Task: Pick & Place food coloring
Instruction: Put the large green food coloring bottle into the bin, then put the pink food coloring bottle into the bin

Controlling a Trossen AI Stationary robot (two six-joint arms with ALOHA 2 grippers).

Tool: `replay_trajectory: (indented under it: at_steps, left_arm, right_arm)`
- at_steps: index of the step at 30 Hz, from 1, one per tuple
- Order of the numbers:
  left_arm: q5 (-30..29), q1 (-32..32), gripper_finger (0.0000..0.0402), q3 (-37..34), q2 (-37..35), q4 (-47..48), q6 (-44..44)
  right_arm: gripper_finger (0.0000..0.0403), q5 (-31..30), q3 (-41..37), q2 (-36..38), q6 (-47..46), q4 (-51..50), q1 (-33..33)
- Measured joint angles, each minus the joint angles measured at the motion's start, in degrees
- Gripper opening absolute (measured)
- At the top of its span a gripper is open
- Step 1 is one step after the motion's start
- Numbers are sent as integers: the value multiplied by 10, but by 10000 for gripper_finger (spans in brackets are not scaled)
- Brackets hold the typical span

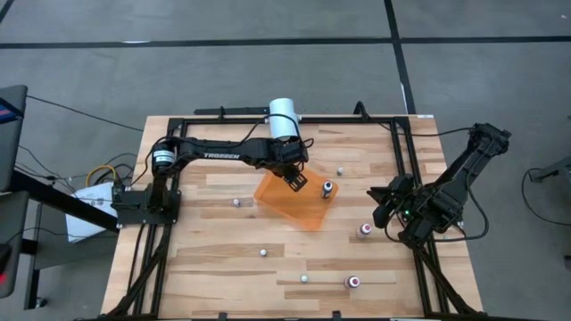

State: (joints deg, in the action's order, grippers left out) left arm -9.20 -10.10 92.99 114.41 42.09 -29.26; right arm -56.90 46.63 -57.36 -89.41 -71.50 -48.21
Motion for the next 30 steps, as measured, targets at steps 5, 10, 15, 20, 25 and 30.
replay_trajectory:
  at_steps: [5,10,15,20,25,30]
  left_arm:
    - [0,0,122,0,0,0,0]
    - [-1,0,124,0,0,0,8]
    - [-5,0,157,0,0,0,11]
    - [-5,0,192,0,0,0,11]
    - [-4,-4,205,36,0,45,12]
    - [-5,-11,205,130,0,160,6]
  right_arm:
    - [56,0,0,0,0,0,0]
    - [56,0,0,0,0,0,0]
    - [56,0,0,0,-1,1,0]
    - [56,0,0,0,-1,2,0]
    - [56,0,0,0,-1,2,0]
    - [56,12,0,0,-1,2,0]
